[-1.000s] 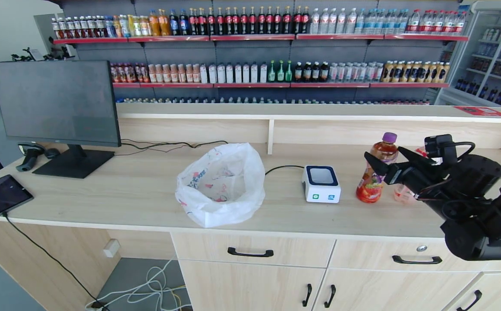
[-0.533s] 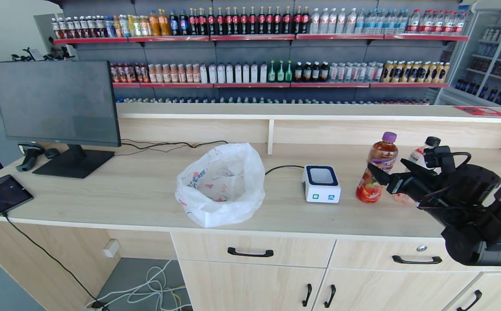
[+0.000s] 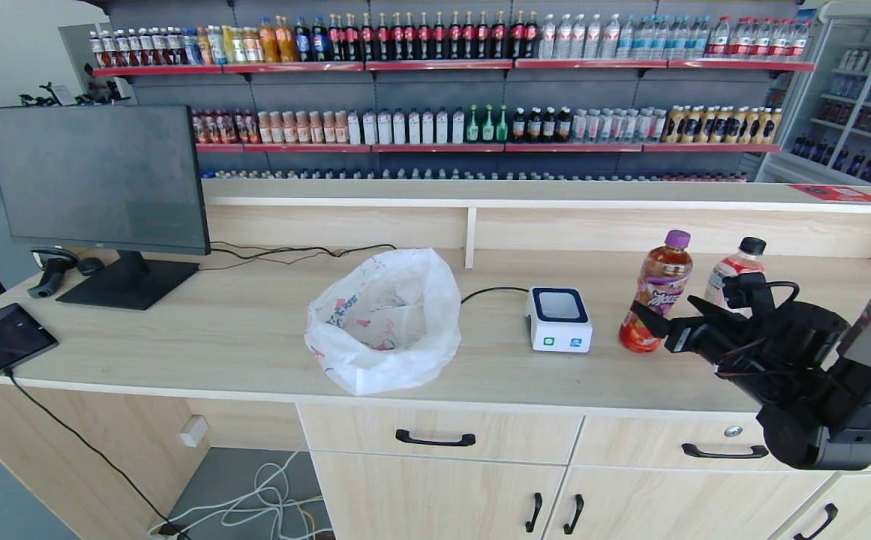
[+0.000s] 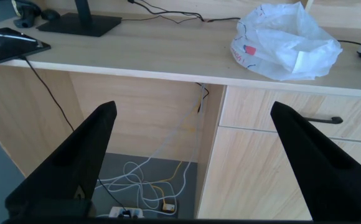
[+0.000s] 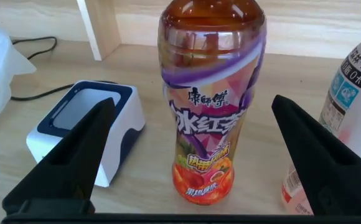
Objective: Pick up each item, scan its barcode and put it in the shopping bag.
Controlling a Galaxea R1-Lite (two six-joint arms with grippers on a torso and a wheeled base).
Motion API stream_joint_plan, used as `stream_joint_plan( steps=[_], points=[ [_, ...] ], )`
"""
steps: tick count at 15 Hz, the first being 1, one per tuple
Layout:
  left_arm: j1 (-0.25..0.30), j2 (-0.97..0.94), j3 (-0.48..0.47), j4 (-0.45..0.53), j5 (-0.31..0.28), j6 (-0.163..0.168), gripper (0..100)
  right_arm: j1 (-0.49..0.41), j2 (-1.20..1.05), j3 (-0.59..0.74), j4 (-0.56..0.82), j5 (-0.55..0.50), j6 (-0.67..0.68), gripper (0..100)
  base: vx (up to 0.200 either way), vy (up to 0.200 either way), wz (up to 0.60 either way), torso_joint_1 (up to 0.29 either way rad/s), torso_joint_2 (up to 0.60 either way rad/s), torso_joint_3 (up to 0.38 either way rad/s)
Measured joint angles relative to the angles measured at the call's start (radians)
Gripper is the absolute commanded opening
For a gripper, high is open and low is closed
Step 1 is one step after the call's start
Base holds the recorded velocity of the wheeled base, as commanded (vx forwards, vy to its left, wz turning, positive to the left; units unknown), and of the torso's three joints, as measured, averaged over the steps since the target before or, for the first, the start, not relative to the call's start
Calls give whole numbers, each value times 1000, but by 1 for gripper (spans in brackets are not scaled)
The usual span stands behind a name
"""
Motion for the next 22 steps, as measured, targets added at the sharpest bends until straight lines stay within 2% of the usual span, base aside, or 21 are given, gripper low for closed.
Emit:
stream_joint_plan(
  steps=[4,10,16,20,22],
  points=[
    [0,0,0,0,0,0,100,-2,36,-10,0,1,3,100,0,0,0,0,0,0],
    [0,0,0,0,0,0,100,-1,105,-139,0,-1,13,100,0,0,0,0,0,0],
    [0,0,0,0,0,0,100,-3,153,-180,0,-10,11,100,0,0,0,0,0,0],
    [0,0,0,0,0,0,100,19,168,-205,0,-76,23,100,0,0,0,0,0,0],
    [0,0,0,0,0,0,100,43,170,-208,0,-151,72,100,0,0,0,0,0,0]
  ],
)
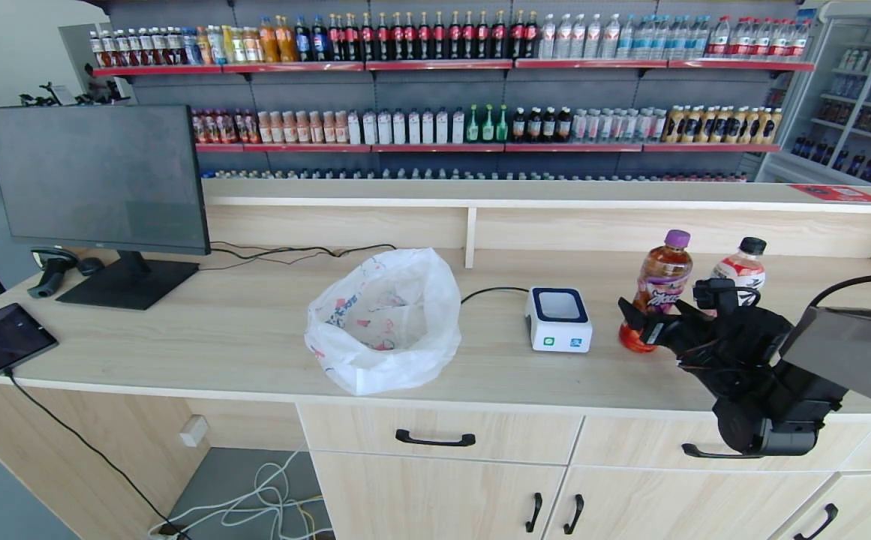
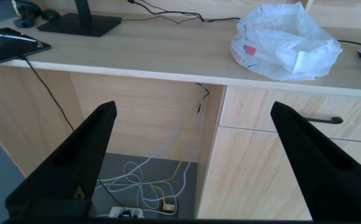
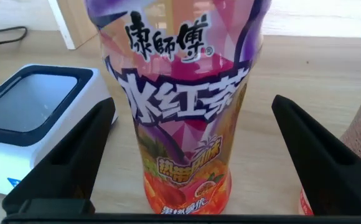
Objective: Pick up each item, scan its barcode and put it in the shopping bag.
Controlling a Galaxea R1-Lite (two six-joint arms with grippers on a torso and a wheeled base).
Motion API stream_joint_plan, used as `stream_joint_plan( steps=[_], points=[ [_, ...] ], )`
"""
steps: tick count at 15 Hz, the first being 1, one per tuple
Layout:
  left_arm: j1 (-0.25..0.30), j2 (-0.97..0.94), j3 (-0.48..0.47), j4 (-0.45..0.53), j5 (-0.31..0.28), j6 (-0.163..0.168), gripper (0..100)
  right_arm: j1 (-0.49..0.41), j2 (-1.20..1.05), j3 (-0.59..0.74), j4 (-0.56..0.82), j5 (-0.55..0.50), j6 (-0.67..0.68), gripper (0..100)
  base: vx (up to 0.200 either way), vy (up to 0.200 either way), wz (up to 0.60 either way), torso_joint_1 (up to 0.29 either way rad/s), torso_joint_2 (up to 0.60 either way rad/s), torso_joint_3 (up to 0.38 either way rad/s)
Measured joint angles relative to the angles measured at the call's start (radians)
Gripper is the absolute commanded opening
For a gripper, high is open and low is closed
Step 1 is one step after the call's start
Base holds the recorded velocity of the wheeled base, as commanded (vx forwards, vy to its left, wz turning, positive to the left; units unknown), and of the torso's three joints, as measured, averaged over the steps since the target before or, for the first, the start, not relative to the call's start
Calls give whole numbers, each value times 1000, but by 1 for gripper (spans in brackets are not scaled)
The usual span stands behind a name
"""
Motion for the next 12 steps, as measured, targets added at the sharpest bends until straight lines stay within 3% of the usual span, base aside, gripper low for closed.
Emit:
stream_joint_plan(
  steps=[12],
  points=[
    [0,0,0,0,0,0,100,26,21,-54,0,-35,16,100,0,0,0,0,0,0]
  ],
)
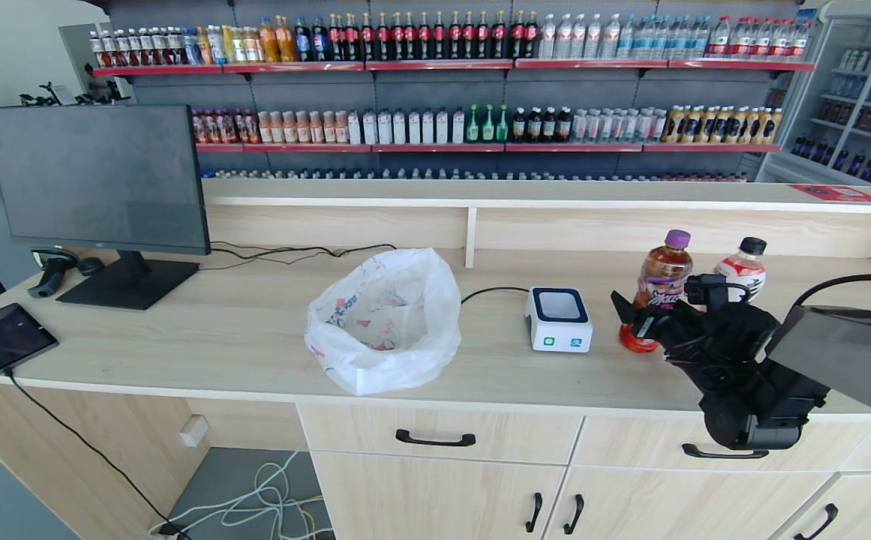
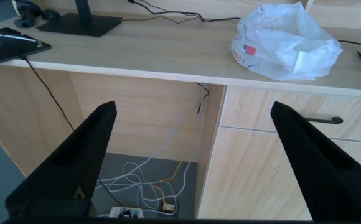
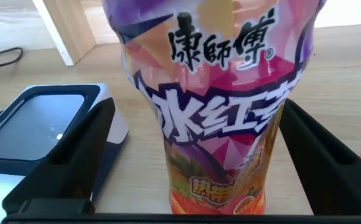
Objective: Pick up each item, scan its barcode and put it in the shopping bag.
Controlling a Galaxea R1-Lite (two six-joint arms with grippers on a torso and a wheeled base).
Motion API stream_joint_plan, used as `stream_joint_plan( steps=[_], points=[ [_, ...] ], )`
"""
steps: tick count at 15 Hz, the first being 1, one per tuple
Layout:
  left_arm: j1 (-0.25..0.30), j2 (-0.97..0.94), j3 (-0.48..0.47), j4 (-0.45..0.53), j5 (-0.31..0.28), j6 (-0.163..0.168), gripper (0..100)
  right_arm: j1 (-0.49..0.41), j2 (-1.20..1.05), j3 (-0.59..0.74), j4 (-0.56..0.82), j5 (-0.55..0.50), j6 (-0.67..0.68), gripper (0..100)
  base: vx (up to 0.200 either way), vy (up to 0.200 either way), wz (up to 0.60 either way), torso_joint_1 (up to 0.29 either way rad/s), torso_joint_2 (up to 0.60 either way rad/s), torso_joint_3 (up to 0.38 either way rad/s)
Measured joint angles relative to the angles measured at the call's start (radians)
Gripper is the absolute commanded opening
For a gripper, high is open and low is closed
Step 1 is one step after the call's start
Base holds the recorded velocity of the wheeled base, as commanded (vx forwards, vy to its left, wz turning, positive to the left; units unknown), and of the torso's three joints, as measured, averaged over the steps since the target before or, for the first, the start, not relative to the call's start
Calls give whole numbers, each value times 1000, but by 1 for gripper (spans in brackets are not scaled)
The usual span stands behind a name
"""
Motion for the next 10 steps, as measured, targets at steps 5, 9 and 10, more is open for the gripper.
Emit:
stream_joint_plan(
  steps=[5,9,10],
  points=[
    [0,0,0,0,0,0,100,1,12,-26,0,-4,2,100,0,0,0,0,0,0],
    [0,0,0,0,0,0,100,2,22,-41,0,-4,2,100,0,0,0,0,0,0],
    [0,0,0,0,0,0,100,2,23,-43,0,-4,2,100,0,0,0,0,0,0]
  ],
)
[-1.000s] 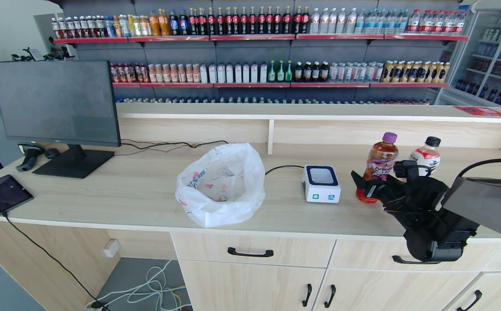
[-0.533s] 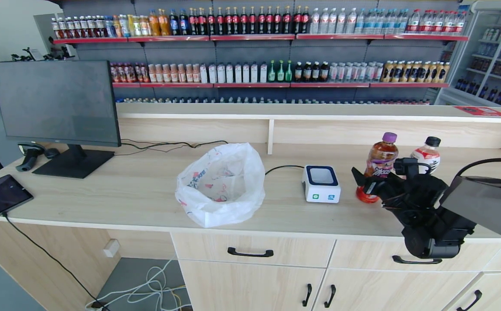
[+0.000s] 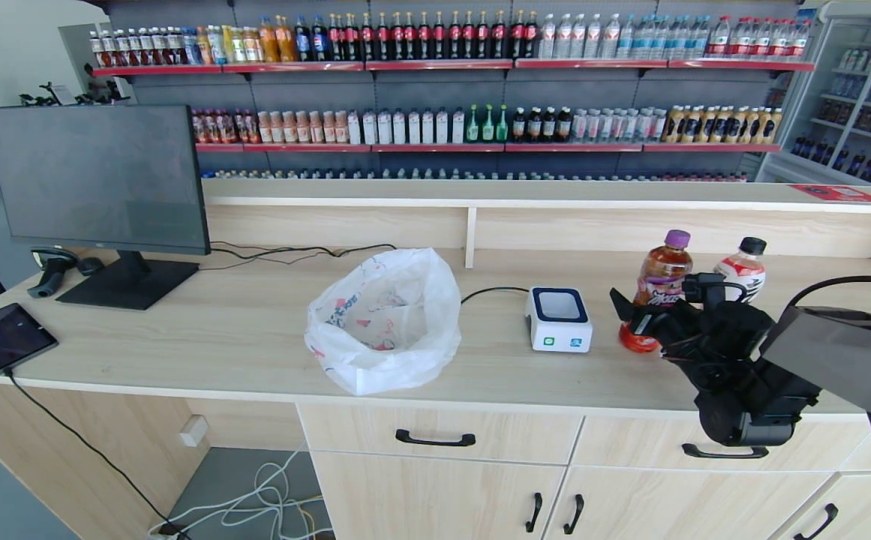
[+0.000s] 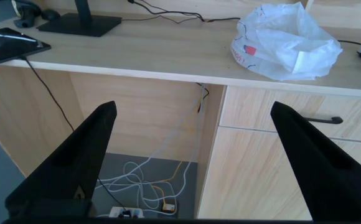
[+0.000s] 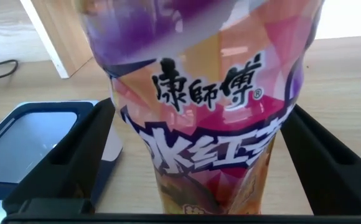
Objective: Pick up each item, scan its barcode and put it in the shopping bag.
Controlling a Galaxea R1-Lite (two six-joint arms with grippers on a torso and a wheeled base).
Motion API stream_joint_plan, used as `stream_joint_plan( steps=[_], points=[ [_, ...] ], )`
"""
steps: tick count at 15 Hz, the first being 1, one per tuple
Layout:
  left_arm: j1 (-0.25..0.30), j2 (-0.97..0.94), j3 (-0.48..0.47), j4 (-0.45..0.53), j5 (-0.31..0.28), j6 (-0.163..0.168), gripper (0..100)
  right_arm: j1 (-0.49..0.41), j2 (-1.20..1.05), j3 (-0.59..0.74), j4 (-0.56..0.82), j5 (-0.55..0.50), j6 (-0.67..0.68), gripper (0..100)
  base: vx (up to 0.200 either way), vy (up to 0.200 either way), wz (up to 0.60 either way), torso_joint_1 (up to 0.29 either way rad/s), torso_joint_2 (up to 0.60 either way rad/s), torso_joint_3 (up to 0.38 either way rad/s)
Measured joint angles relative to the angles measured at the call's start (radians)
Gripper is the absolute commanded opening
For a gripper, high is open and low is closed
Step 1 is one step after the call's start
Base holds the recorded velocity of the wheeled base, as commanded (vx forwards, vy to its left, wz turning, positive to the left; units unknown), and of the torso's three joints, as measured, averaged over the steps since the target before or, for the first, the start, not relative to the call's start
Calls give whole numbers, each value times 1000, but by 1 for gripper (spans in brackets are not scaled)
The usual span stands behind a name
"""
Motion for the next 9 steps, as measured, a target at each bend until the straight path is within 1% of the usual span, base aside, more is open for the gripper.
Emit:
stream_joint_plan(
  steps=[3,4,9],
  points=[
    [0,0,0,0,0,0,100,0,2,-3,0,0,0,100,0,0,0,0,0,0],
    [0,0,0,0,0,0,100,0,3,-4,0,0,0,0,0,0,0,0,0,0],
    [0,0,0,0,0,0,100,0,5,-10,0,0,-1,0,0,0,0,0,0,0]
  ],
)
